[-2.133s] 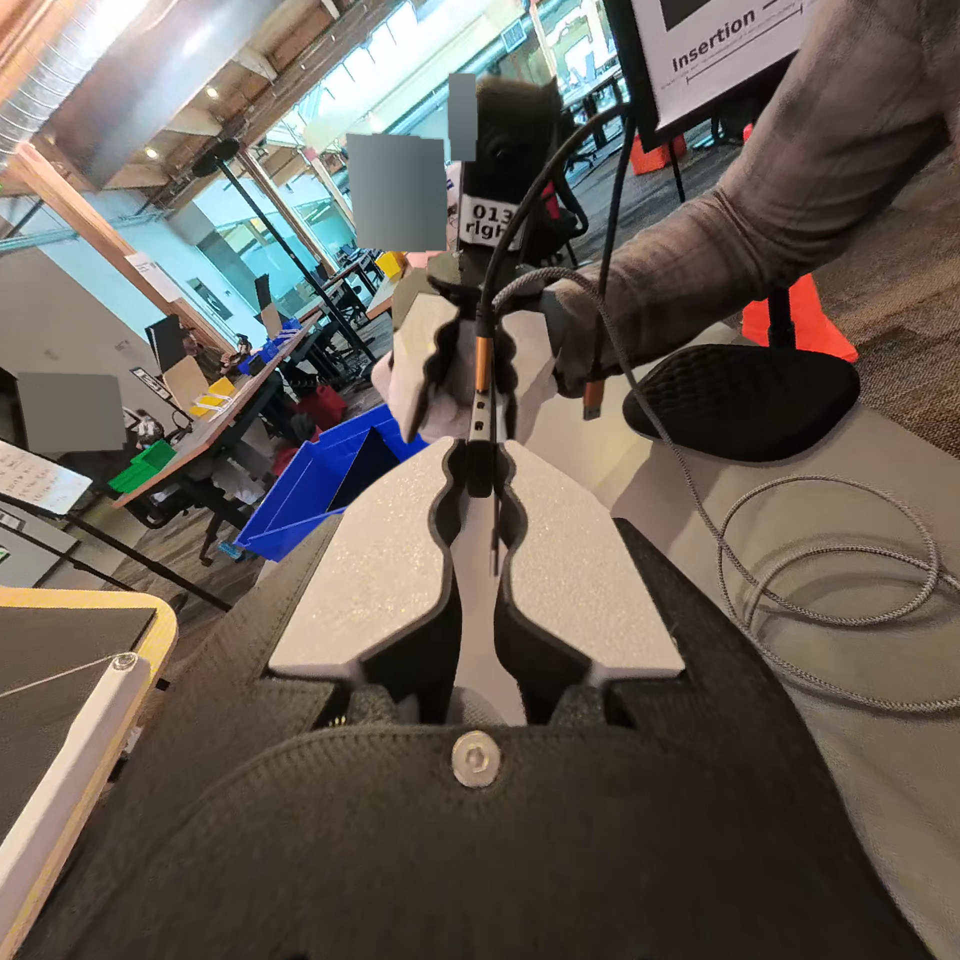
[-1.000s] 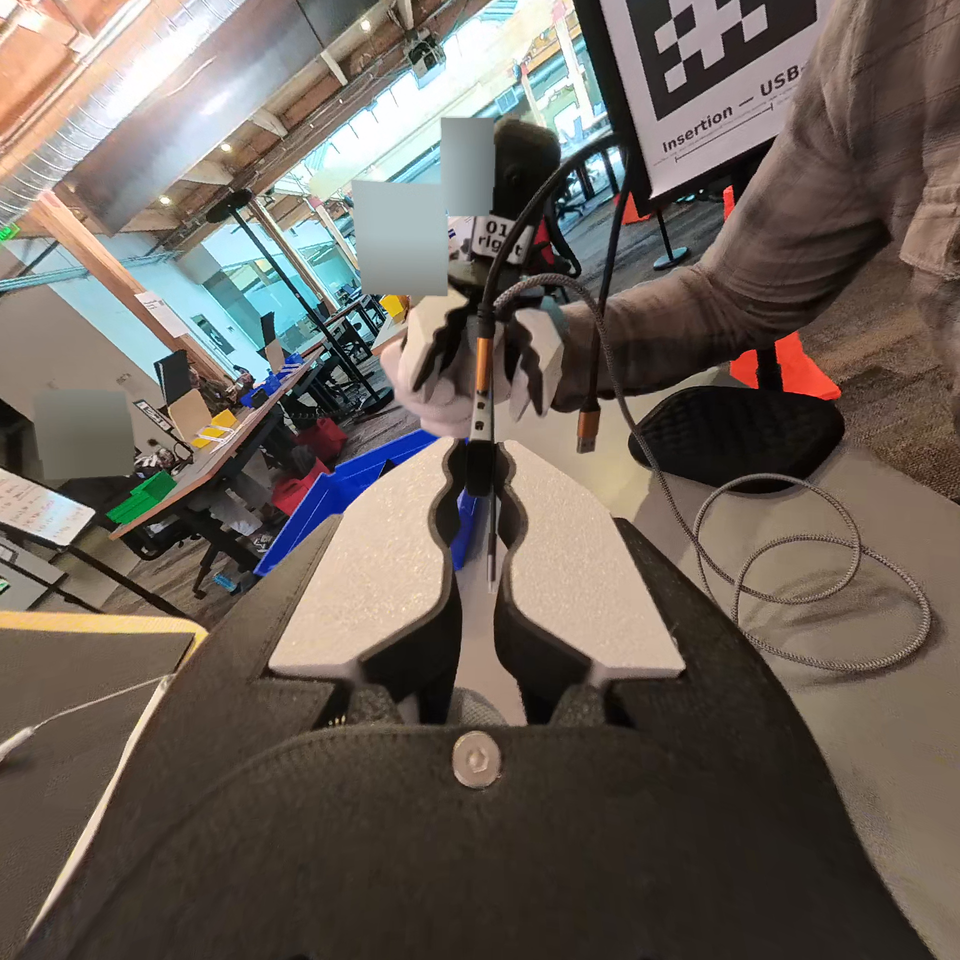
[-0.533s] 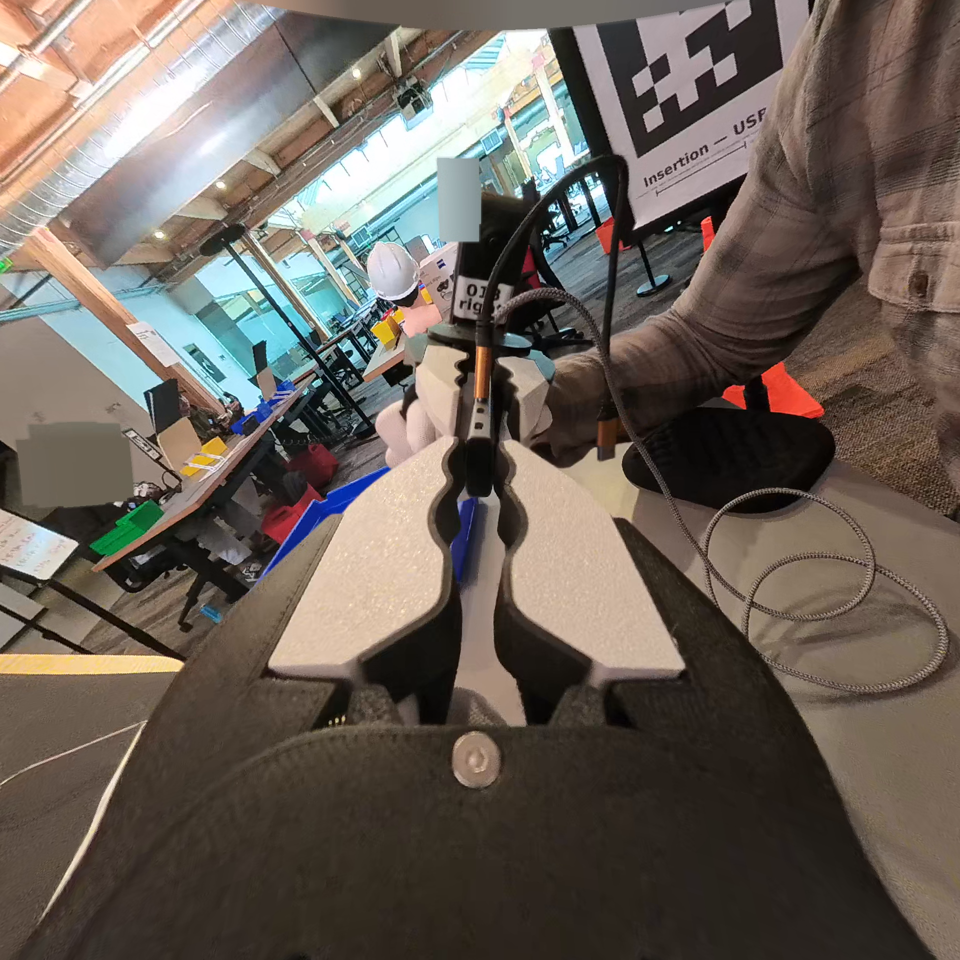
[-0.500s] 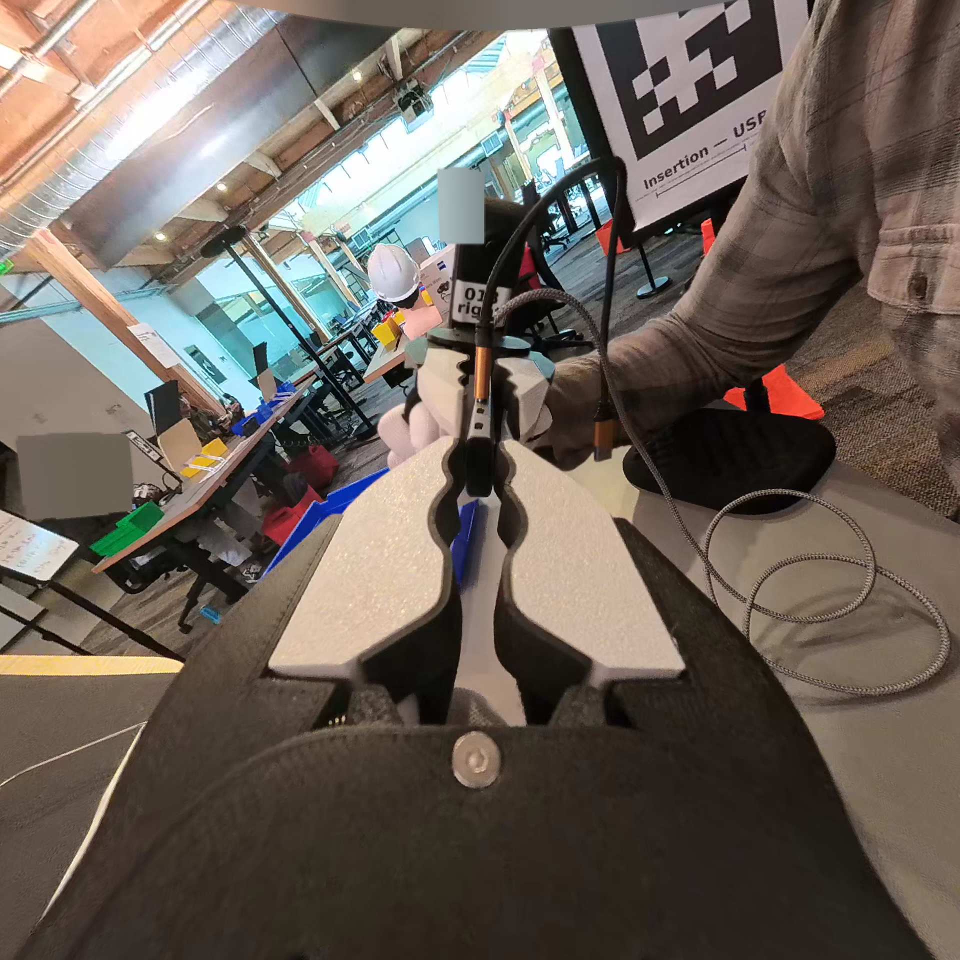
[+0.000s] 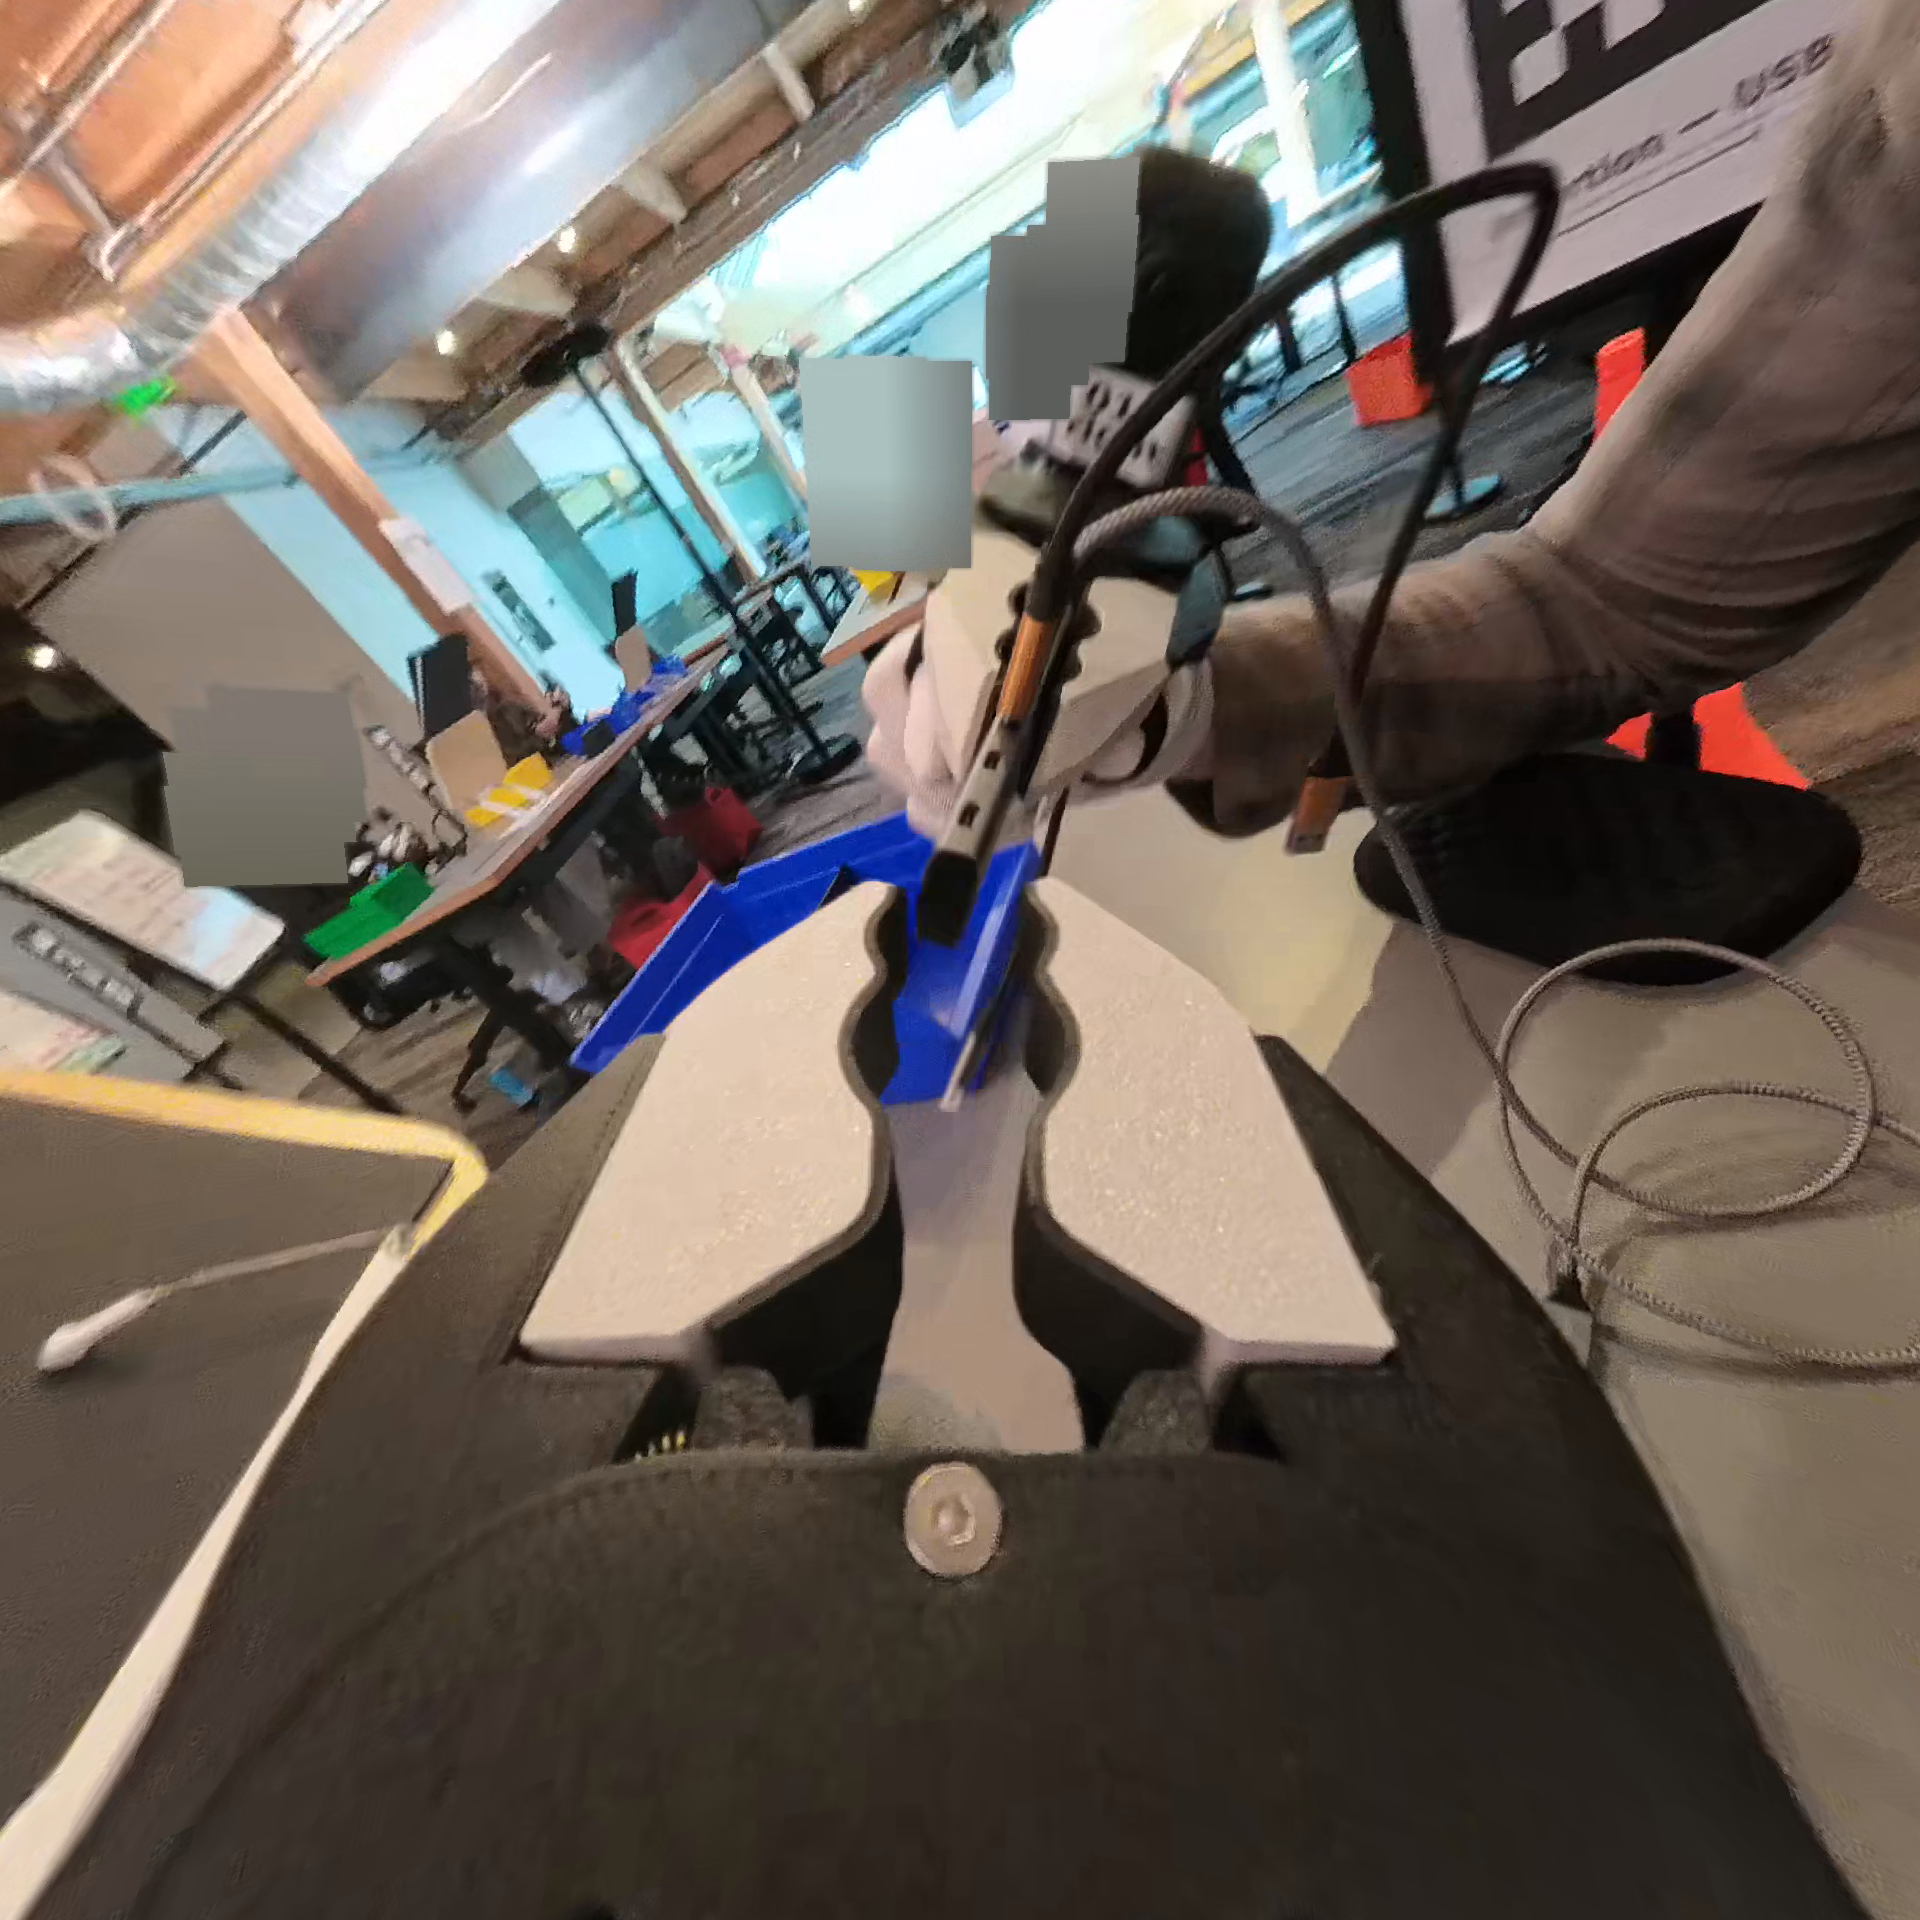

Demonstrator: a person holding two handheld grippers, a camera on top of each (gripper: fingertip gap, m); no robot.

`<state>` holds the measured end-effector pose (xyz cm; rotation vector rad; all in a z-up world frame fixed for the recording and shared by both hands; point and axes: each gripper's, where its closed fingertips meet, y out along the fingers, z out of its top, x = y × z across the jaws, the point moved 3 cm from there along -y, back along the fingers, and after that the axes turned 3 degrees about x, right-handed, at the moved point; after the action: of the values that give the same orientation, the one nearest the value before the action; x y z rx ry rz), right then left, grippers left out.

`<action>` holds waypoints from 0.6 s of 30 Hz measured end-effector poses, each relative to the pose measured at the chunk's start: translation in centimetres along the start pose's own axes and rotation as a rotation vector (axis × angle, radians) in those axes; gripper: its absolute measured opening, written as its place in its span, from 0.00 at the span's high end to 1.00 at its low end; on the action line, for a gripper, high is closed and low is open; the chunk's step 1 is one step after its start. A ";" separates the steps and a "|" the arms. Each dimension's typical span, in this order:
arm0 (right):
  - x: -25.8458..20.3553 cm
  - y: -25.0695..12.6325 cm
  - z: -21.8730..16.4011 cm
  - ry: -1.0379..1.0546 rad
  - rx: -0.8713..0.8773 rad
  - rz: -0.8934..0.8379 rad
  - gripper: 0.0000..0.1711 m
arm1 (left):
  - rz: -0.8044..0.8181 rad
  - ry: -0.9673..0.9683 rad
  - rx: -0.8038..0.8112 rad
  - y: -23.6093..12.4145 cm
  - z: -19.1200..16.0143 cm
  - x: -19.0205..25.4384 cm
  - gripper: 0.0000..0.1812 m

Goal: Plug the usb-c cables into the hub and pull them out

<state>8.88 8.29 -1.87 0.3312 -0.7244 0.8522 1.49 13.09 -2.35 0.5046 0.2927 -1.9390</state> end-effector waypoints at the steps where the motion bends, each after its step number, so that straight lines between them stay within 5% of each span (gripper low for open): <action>1: 0.3 -0.2 -0.3 -0.042 -0.044 -0.018 0.96 | 0.028 -0.016 -0.030 -0.5 -0.3 -0.4 0.84; 8: 2.8 0.1 -1.2 -0.253 -0.270 -0.055 0.96 | 0.192 -0.034 -0.383 -6.3 -3.0 -0.6 0.81; 18: 5.4 4.2 -0.7 -0.367 -0.297 -0.076 0.96 | 0.163 -0.145 -0.875 -11.8 -12.5 7.7 0.76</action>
<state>8.32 14.33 1.37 0.2484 -1.1580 0.6049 -9.26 16.98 -17.30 -0.1851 0.9122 -1.4891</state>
